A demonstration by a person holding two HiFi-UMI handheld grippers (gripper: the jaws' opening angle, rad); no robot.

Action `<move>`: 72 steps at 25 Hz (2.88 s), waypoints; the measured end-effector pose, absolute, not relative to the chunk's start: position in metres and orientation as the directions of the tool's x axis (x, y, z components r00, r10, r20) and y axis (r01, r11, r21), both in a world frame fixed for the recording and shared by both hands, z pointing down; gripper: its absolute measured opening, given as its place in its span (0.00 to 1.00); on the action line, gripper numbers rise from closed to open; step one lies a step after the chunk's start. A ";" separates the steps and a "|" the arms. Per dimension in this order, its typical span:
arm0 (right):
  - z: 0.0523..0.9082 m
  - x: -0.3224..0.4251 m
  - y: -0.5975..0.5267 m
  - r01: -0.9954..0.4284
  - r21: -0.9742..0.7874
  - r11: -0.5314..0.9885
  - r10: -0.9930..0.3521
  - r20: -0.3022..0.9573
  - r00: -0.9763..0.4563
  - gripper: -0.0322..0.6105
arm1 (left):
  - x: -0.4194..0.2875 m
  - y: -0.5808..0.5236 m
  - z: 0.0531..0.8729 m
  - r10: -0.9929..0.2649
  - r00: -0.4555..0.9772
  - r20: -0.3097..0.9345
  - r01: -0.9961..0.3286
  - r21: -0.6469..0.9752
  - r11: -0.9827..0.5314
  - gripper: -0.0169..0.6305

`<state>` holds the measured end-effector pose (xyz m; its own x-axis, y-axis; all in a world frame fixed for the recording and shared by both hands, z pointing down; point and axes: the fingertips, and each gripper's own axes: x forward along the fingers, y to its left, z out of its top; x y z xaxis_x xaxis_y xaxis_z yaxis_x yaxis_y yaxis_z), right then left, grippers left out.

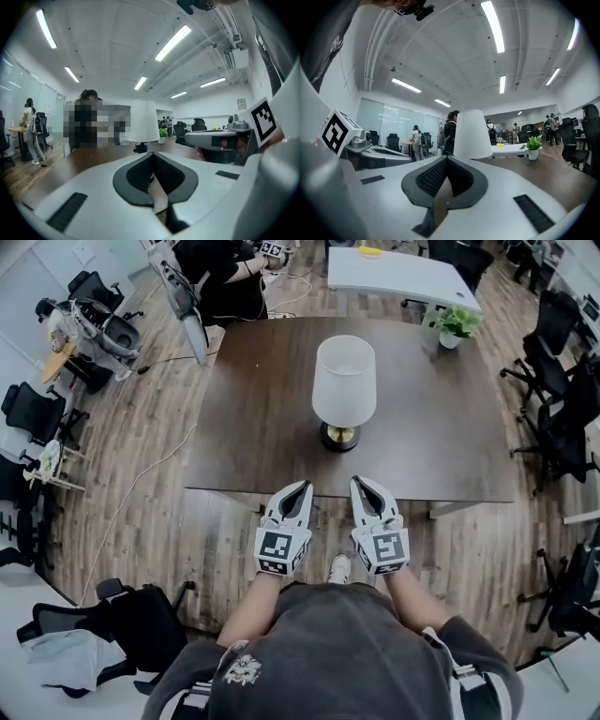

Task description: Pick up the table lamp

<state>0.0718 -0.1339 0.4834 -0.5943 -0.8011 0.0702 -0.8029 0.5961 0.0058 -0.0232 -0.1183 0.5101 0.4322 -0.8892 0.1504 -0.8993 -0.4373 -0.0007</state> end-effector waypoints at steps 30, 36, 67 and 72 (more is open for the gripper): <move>0.545 0.028 -0.242 -0.911 0.034 0.410 -0.891 0.226 -0.393 0.08 | -0.081 -0.251 0.537 -0.813 0.557 0.168 -0.824 -0.009 -0.567 0.04; 0.568 0.032 -0.257 -0.927 0.022 0.374 -0.891 0.285 -0.353 0.08 | -0.082 -0.267 0.545 -0.801 0.574 0.171 -0.812 -0.005 -0.583 0.04; 0.623 0.029 -0.363 -0.928 0.012 0.373 -0.879 0.325 -0.349 0.49 | -0.086 -0.318 0.584 -0.824 0.515 0.235 -0.846 -0.014 -0.533 0.04; 0.627 0.028 -0.368 -0.931 0.031 0.364 -0.890 0.307 -0.338 0.45 | -0.087 -0.323 0.585 -0.829 0.508 0.234 -0.851 -0.011 -0.525 0.04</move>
